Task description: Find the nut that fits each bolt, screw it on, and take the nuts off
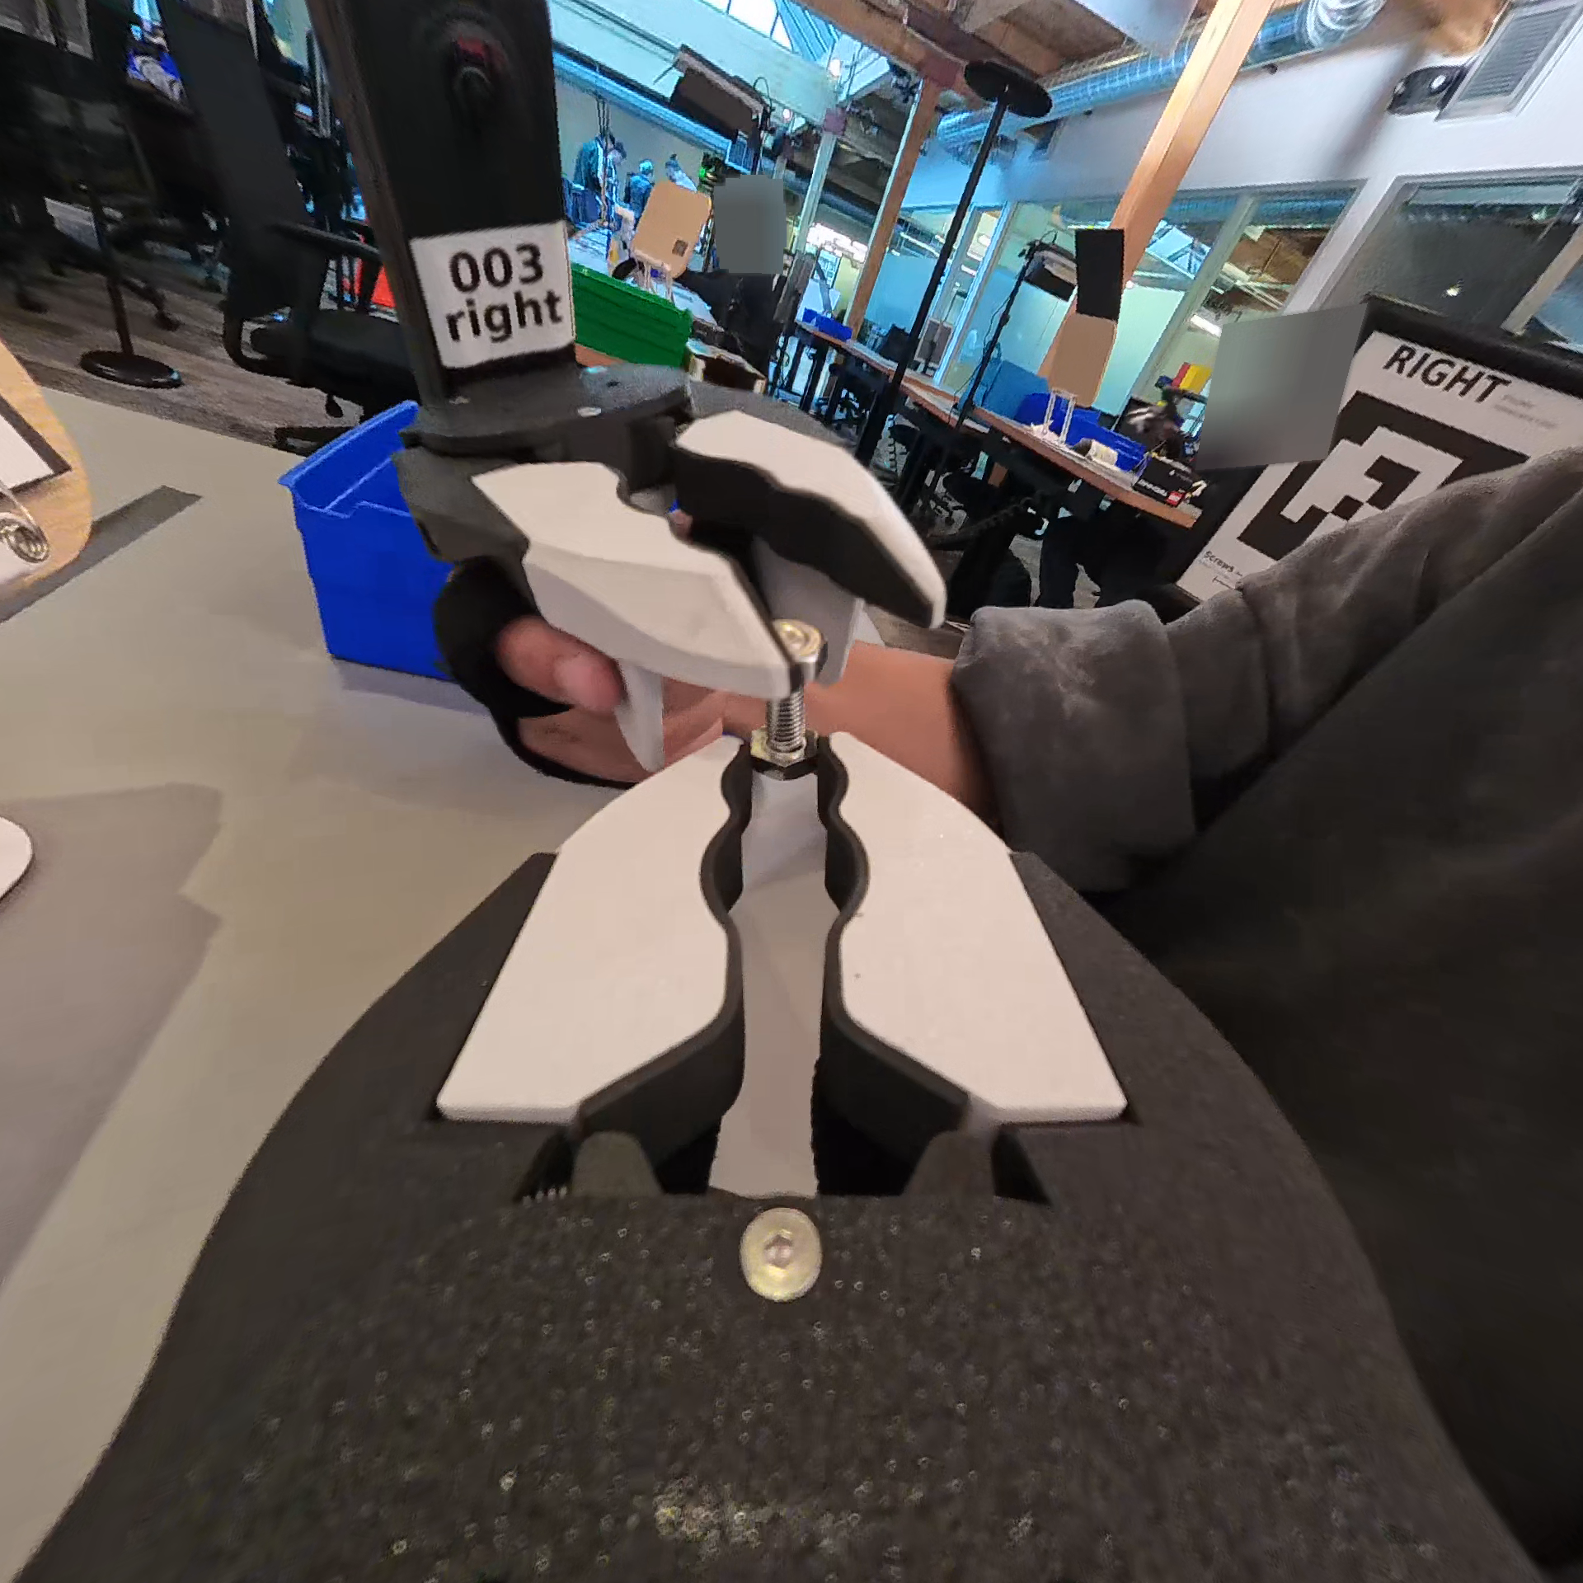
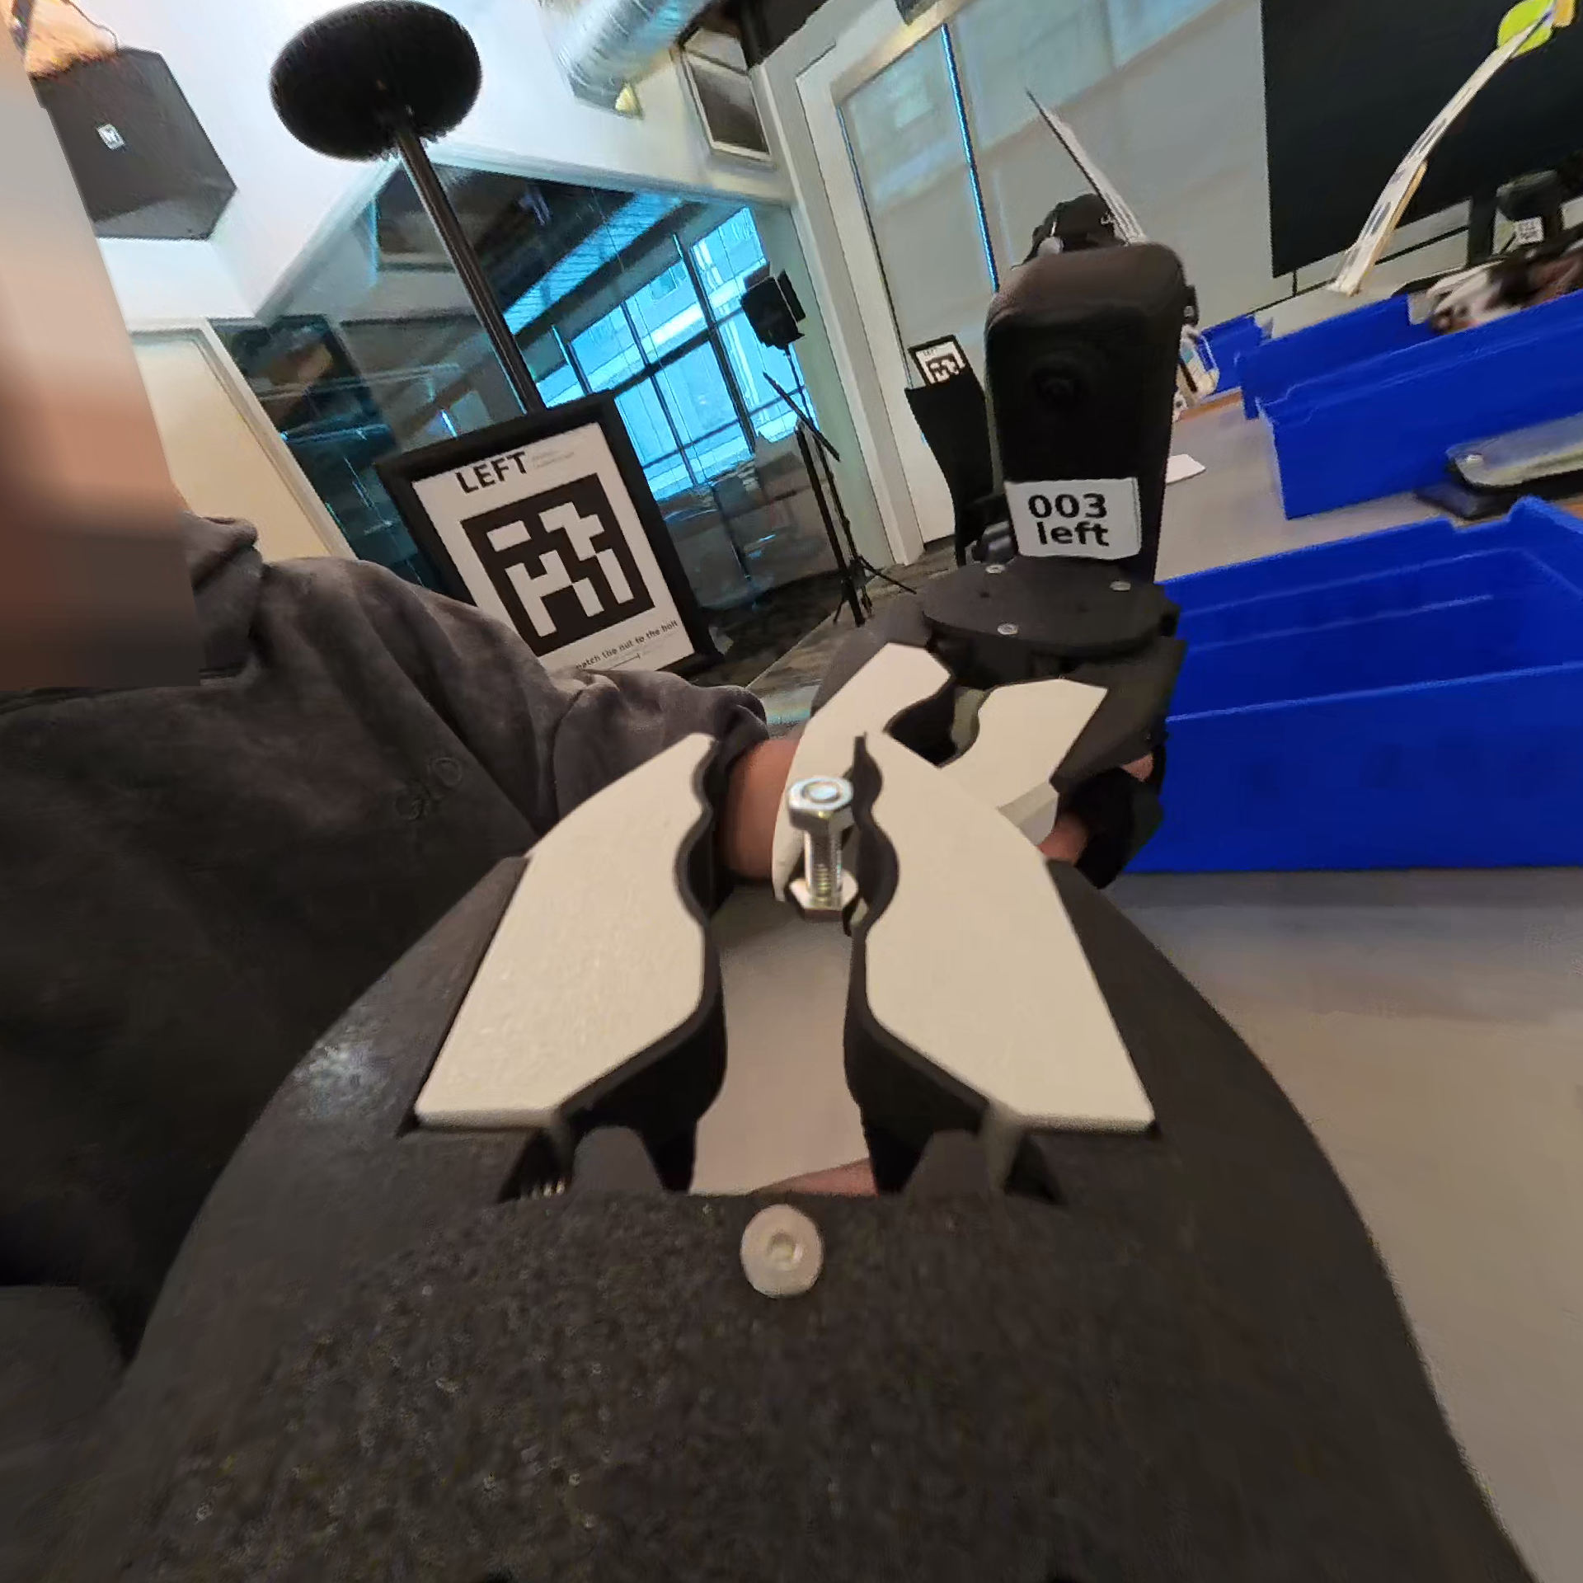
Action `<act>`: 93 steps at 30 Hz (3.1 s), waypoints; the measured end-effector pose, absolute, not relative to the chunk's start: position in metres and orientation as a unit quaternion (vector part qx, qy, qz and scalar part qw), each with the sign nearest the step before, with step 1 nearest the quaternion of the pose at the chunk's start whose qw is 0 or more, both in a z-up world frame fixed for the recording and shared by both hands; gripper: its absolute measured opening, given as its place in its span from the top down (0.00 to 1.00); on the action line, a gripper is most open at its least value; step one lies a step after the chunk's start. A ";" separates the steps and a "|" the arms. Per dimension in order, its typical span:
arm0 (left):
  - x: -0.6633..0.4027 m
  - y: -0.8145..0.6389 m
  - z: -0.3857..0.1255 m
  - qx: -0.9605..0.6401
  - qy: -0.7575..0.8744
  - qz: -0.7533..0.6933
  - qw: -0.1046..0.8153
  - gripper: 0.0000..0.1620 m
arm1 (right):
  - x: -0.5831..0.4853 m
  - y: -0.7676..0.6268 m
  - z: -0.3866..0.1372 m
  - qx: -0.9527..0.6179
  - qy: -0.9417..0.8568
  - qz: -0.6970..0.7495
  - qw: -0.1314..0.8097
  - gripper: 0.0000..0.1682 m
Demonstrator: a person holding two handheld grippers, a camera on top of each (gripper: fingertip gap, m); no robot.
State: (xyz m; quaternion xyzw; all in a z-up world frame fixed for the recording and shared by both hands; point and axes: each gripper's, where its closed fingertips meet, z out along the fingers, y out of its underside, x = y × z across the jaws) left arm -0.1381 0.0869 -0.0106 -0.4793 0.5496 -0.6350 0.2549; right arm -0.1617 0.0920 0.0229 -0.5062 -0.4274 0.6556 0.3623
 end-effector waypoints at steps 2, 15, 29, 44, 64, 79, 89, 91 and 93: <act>-0.137 0.088 -0.009 -0.480 0.545 -0.636 0.260 0.91 | -0.158 0.092 0.025 -0.495 -0.432 0.656 0.371 0.96; -0.143 0.081 -0.006 -0.484 0.546 -0.619 0.289 0.92 | -0.165 0.091 0.019 -0.528 -0.434 0.631 0.367 0.91; -0.137 0.134 -0.008 -0.574 0.458 -0.531 0.423 0.92 | -0.155 0.151 0.014 -0.723 -0.261 0.233 0.595 0.91; -0.135 0.072 -0.014 -0.495 0.538 -0.616 0.293 0.91 | -0.140 0.076 0.018 -0.531 -0.363 0.666 0.377 0.78; -0.131 0.148 -0.028 -0.610 0.445 -0.469 0.458 0.92 | -0.147 0.165 -0.007 -0.710 -0.199 0.279 0.615 0.91; -0.136 0.075 -0.015 -0.483 0.515 -0.649 0.282 0.92 | -0.138 0.081 0.012 -0.506 -0.338 0.700 0.373 0.79; -0.133 0.081 -0.022 -0.504 0.522 -0.619 0.301 0.92 | -0.155 0.091 0.002 -0.556 -0.355 0.626 0.415 0.91; -0.131 0.096 -0.022 -0.529 0.508 -0.588 0.342 0.92 | -0.155 0.108 0.001 -0.583 -0.333 0.581 0.461 0.91; -0.130 0.115 -0.025 -0.559 0.488 -0.548 0.386 0.92 | -0.153 0.128 -0.002 -0.617 -0.307 0.513 0.512 0.91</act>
